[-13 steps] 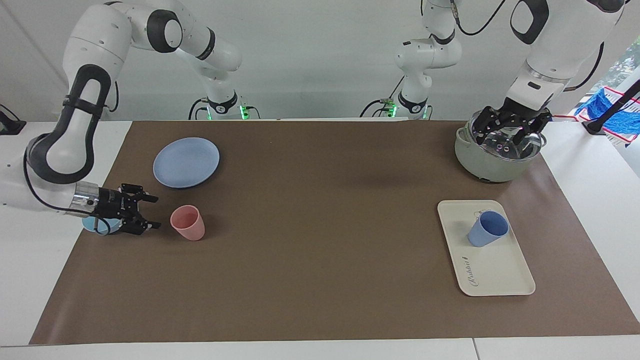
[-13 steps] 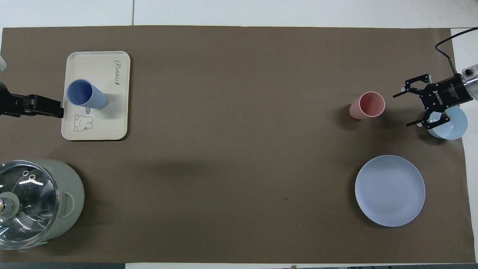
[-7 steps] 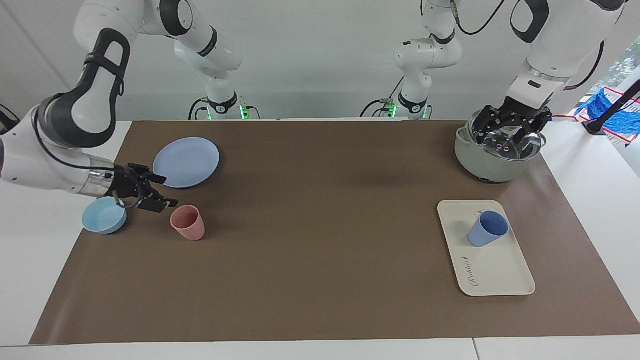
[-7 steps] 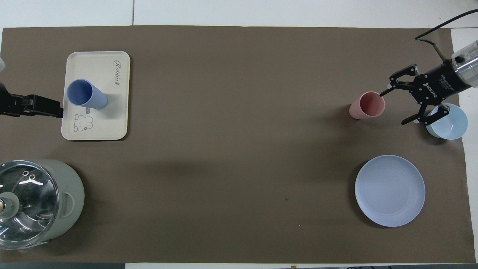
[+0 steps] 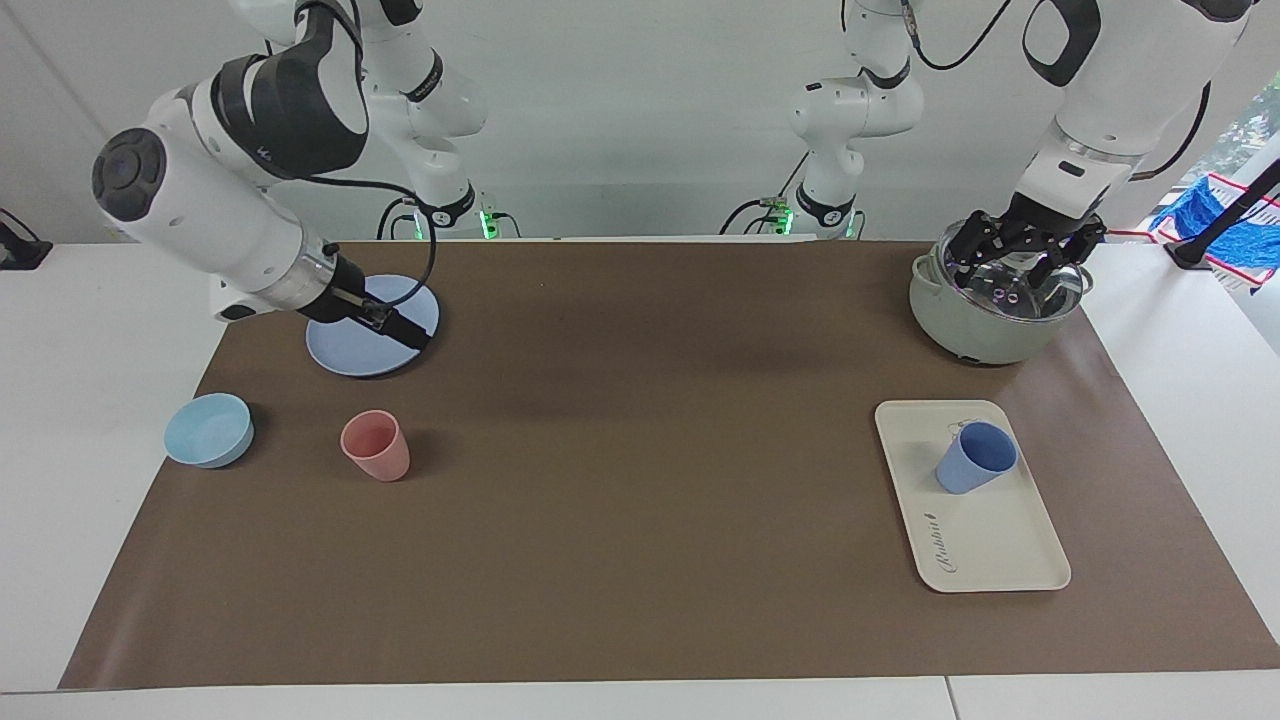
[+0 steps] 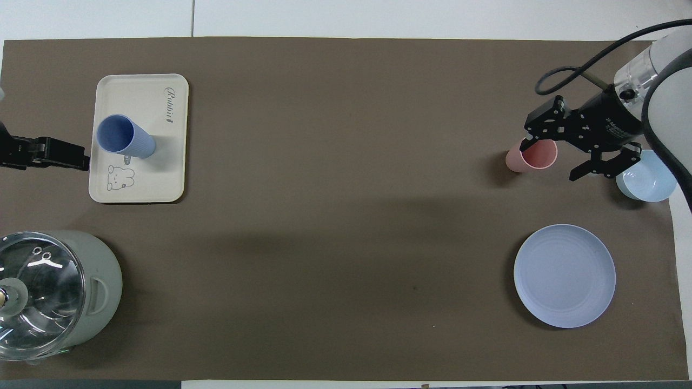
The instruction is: Place cup on tray
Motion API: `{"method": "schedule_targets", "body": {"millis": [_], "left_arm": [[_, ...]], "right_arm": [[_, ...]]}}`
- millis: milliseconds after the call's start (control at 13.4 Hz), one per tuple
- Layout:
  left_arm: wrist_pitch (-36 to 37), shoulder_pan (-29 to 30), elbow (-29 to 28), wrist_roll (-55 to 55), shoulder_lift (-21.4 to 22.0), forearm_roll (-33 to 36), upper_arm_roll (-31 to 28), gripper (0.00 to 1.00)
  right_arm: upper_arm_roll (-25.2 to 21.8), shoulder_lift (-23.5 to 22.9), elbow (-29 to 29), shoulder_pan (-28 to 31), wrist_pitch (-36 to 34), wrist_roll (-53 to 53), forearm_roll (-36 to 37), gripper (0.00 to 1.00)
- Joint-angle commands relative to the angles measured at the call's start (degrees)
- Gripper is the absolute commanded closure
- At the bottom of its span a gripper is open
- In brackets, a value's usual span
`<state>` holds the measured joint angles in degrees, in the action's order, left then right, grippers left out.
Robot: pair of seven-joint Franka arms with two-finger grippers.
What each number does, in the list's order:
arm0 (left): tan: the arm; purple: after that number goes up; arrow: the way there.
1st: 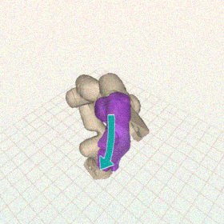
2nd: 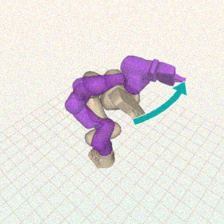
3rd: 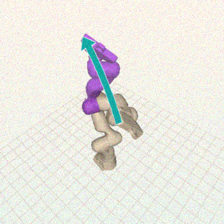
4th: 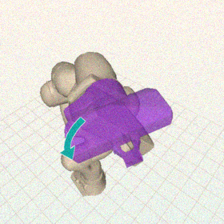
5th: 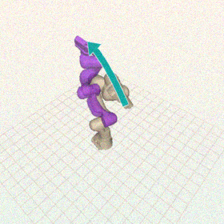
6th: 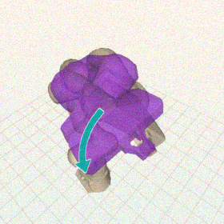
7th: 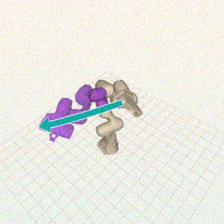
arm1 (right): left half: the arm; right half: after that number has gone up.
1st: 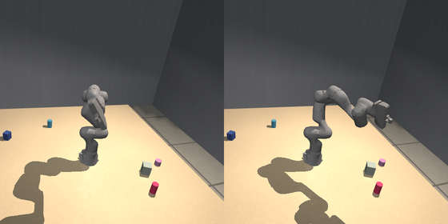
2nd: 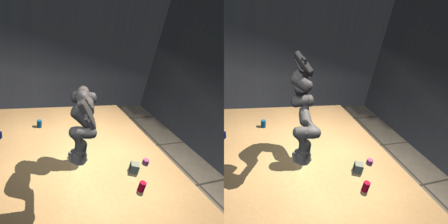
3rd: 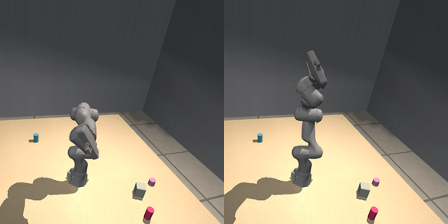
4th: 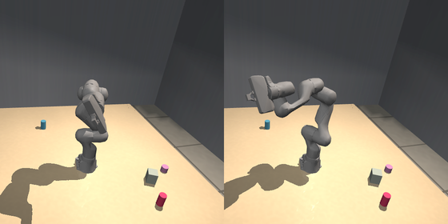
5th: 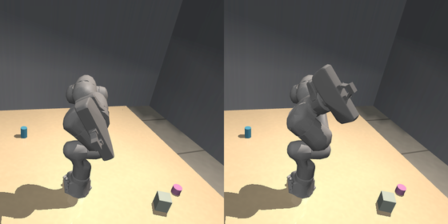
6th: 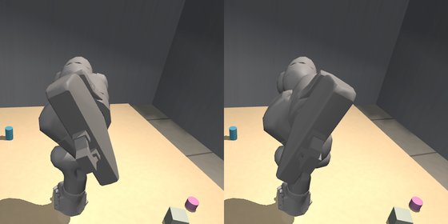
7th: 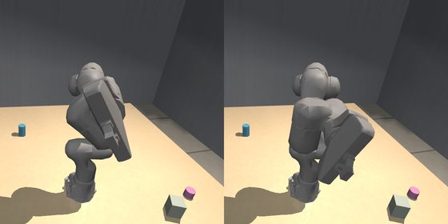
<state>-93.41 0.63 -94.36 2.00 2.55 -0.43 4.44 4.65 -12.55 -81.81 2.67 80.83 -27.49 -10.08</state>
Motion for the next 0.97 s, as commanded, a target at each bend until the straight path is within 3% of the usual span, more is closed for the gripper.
{"method": "schedule_targets", "body": {"millis": [0, 373, 746, 895], "left_arm": [[0.95, 0.6, -0.82, 0.73, 1.32, -0.89, -0.13, 0.0], [0.95, 0.6, -0.82, 0.73, 1.32, -0.89, -0.13, 0.0], [0.95, 0.6, -0.82, 0.81, 1.23, -0.89, -0.13, 0.0], [0.95, 0.6, -0.82, 0.73, 1.23, -0.89, -0.13, 0.0]], "right_arm": [[0.01, 5.06, -3.25, 1.2, -0.41, 9.97, 5.4, 0.0], [-0.08, 15.52, -13.63, 1.55, 0.12, 18.08, 10.6, 0.0], [-0.43, 16.5, -14.43, 4.44, 3.97, 23.97, 10.87, 0.0], [-4.02, 15.89, -13.82, 4.28, 4.86, 24.41, 10.6, 0.0]]}}
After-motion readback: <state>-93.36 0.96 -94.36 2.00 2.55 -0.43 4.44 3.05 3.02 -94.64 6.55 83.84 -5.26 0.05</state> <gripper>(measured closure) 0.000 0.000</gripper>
